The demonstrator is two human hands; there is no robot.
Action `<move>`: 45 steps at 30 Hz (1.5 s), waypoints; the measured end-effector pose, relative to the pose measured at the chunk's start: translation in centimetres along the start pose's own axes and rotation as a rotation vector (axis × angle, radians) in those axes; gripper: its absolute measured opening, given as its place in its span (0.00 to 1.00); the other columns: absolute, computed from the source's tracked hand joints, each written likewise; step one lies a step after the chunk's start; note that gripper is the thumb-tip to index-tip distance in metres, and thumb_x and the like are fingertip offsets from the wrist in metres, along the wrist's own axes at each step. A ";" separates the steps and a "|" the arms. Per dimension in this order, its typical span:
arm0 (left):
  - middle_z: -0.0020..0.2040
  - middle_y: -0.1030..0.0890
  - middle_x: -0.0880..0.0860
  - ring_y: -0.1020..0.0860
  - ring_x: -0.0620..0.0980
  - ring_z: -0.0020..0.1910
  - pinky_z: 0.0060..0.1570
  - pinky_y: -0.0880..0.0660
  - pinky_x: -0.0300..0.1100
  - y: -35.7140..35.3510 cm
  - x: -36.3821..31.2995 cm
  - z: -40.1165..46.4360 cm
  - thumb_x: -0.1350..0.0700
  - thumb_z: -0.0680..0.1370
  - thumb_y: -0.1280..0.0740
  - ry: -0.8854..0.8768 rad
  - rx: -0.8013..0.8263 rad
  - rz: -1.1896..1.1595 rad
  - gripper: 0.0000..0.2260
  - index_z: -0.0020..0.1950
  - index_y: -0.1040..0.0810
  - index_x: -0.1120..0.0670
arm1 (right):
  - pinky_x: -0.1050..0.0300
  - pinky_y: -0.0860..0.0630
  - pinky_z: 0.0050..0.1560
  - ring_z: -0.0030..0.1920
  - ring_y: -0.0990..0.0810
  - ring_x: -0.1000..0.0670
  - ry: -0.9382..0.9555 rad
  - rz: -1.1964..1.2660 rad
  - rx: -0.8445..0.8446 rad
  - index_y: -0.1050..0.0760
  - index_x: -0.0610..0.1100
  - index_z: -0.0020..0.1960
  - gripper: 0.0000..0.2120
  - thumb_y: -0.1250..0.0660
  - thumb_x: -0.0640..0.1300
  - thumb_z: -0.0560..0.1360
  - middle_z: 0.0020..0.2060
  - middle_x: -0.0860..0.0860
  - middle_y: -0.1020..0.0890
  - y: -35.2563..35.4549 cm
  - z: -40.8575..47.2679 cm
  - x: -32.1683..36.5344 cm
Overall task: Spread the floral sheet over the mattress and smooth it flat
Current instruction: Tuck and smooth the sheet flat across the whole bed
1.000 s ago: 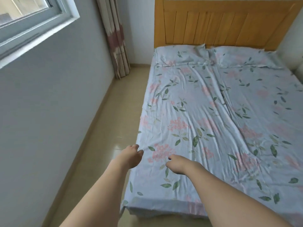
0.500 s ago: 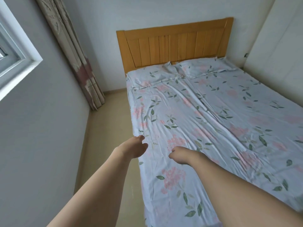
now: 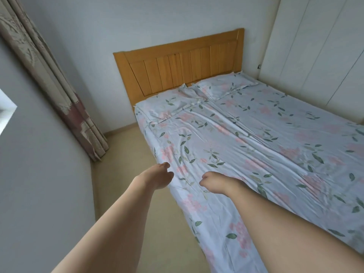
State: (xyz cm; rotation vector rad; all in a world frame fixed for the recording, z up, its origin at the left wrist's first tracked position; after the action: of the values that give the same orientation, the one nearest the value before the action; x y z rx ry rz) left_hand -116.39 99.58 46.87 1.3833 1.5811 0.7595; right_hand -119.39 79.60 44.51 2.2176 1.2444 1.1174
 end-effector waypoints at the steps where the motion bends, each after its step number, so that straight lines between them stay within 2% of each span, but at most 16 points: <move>1: 0.75 0.37 0.52 0.36 0.53 0.72 0.66 0.36 0.47 0.6 0.8 0.7 0.50 0.81 0.48 -0.009 -0.001 0.004 0.23 0.77 0.41 0.50 | 0.54 0.31 0.51 0.52 0.24 0.45 -0.012 -0.002 -0.007 0.29 0.42 0.61 0.15 0.45 0.47 0.78 0.53 0.46 0.25 0.0 0.4 0.7; 4: 0.76 0.37 0.52 0.35 0.53 0.72 0.66 0.36 0.47 1.8 1.5 2.8 0.50 0.81 0.48 -0.050 0.019 -0.004 0.23 0.77 0.41 0.50 | 0.53 0.30 0.59 0.59 0.24 0.45 -0.074 0.003 -0.017 0.32 0.39 0.68 0.21 0.44 0.47 0.78 0.66 0.45 0.27 -0.3 1.9 1.4; 6: 0.76 0.38 0.51 0.35 0.53 0.72 0.66 0.37 0.47 2.3 2.0 5.2 0.51 0.82 0.48 -0.084 0.046 0.002 0.22 0.77 0.41 0.50 | 0.54 0.29 0.53 0.54 0.23 0.43 -0.092 0.037 -0.006 0.29 0.38 0.62 0.18 0.44 0.47 0.78 0.57 0.46 0.23 -0.2 4.2 1.8; 8: 0.76 0.39 0.50 0.35 0.52 0.72 0.67 0.37 0.46 2.2 2.4 7.3 0.51 0.82 0.48 -0.095 0.094 0.024 0.22 0.77 0.41 0.48 | 0.56 0.36 0.44 0.47 0.27 0.45 -0.114 0.048 0.016 0.28 0.40 0.57 0.14 0.44 0.47 0.77 0.48 0.48 0.26 0.1 5.8 2.1; 12: 0.77 0.40 0.50 0.36 0.52 0.73 0.68 0.38 0.46 3.3 3.2 12.9 0.50 0.82 0.47 -0.094 0.143 0.107 0.22 0.77 0.42 0.47 | 0.54 0.31 0.52 0.56 0.24 0.46 -0.128 0.039 -0.016 0.29 0.40 0.58 0.15 0.45 0.48 0.78 0.57 0.45 0.24 2.1 11.0 3.7; 15: 0.76 0.39 0.50 0.35 0.52 0.72 0.67 0.37 0.45 5.4 3.3 17.5 0.50 0.82 0.47 -0.133 0.126 0.109 0.22 0.76 0.40 0.47 | 0.53 0.32 0.59 0.64 0.27 0.44 -0.083 0.072 -0.047 0.28 0.40 0.58 0.14 0.45 0.47 0.78 0.63 0.43 0.28 4.5 15.6 6.4; 17: 0.76 0.38 0.50 0.35 0.52 0.72 0.66 0.36 0.46 6.9 3.9 20.2 0.50 0.81 0.46 -0.141 0.136 0.143 0.22 0.76 0.40 0.46 | 0.53 0.32 0.61 0.66 0.29 0.44 -0.100 0.075 -0.041 0.29 0.40 0.62 0.16 0.44 0.47 0.79 0.63 0.43 0.28 5.8 17.7 8.0; 19: 0.75 0.37 0.50 0.34 0.53 0.71 0.65 0.36 0.46 8.5 4.9 22.9 0.51 0.81 0.46 -0.138 0.143 0.171 0.21 0.76 0.40 0.45 | 0.54 0.32 0.54 0.62 0.26 0.44 -0.108 0.083 -0.050 0.29 0.40 0.62 0.17 0.44 0.48 0.78 0.61 0.42 0.25 7.4 19.9 9.4; 21: 0.75 0.37 0.50 0.34 0.53 0.71 0.65 0.36 0.46 10.6 6.0 26.5 0.51 0.81 0.46 -0.151 0.148 0.187 0.21 0.76 0.40 0.46 | 0.55 0.35 0.47 0.51 0.25 0.45 -0.120 0.096 -0.065 0.29 0.41 0.53 0.12 0.44 0.48 0.78 0.52 0.44 0.25 9.1 22.7 11.2; 25: 0.75 0.37 0.50 0.32 0.52 0.70 0.65 0.34 0.47 14.5 7.8 33.9 0.51 0.81 0.46 -0.207 0.154 0.231 0.22 0.76 0.39 0.46 | 0.55 0.39 0.39 0.42 0.33 0.47 -0.152 0.135 -0.101 0.33 0.42 0.45 0.07 0.45 0.45 0.78 0.42 0.48 0.31 11.8 28.0 15.2; 28: 0.74 0.35 0.50 0.31 0.53 0.69 0.65 0.32 0.50 17.4 8.7 39.9 0.50 0.81 0.46 -0.295 0.140 0.264 0.22 0.75 0.39 0.45 | 0.55 0.45 0.34 0.34 0.40 0.49 -0.193 0.207 -0.169 0.42 0.45 0.36 0.11 0.45 0.43 0.76 0.34 0.50 0.38 12.9 32.2 17.8; 37: 0.67 0.28 0.54 0.25 0.56 0.61 0.56 0.27 0.50 20.3 12.3 53.1 0.52 0.81 0.46 -0.396 0.246 0.430 0.18 0.71 0.34 0.49 | 0.56 0.41 0.35 0.32 0.40 0.51 -0.314 0.287 -0.197 0.43 0.46 0.34 0.12 0.47 0.42 0.77 0.33 0.50 0.38 13.9 42.8 21.2; 39: 0.71 0.32 0.52 0.27 0.55 0.63 0.58 0.28 0.48 19.4 12.6 55.5 0.52 0.81 0.46 -0.418 0.250 0.427 0.20 0.73 0.37 0.48 | 0.56 0.36 0.39 0.37 0.33 0.50 -0.350 0.289 -0.199 0.33 0.44 0.42 0.09 0.47 0.45 0.78 0.38 0.49 0.32 13.5 44.9 20.9; 40: 0.73 0.34 0.51 0.29 0.54 0.66 0.60 0.29 0.48 18.6 12.8 57.0 0.52 0.81 0.46 -0.438 0.266 0.432 0.21 0.75 0.39 0.47 | 0.55 0.31 0.46 0.44 0.28 0.48 -0.375 0.300 -0.191 0.29 0.43 0.53 0.11 0.47 0.46 0.78 0.46 0.47 0.27 12.9 46.4 20.4; 42: 0.75 0.38 0.50 0.32 0.54 0.69 0.63 0.31 0.49 16.5 13.1 59.5 0.53 0.81 0.46 -0.483 0.299 0.453 0.22 0.76 0.41 0.47 | 0.52 0.29 0.59 0.58 0.26 0.46 -0.419 0.303 -0.184 0.36 0.44 0.70 0.21 0.47 0.47 0.79 0.63 0.46 0.28 11.8 48.7 19.8; 45: 0.74 0.38 0.51 0.35 0.56 0.71 0.66 0.33 0.52 12.4 13.7 62.9 0.55 0.80 0.45 -0.543 0.370 0.517 0.23 0.76 0.42 0.47 | 0.52 0.30 0.56 0.63 0.28 0.44 -0.453 0.304 -0.193 0.40 0.45 0.74 0.24 0.46 0.46 0.78 0.68 0.45 0.31 9.1 52.4 19.6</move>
State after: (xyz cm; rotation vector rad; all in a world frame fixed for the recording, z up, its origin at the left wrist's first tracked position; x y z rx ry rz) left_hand -54.40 109.10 27.82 2.1022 0.9669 0.3256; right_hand -67.67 94.36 26.74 2.3766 0.6054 0.7294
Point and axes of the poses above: each hand's wrist, its own z-axis towards the middle knuckle, its own y-axis out of the back of the hand, x = y × z, the point moved 4 cm from there along z, towards the middle knuckle
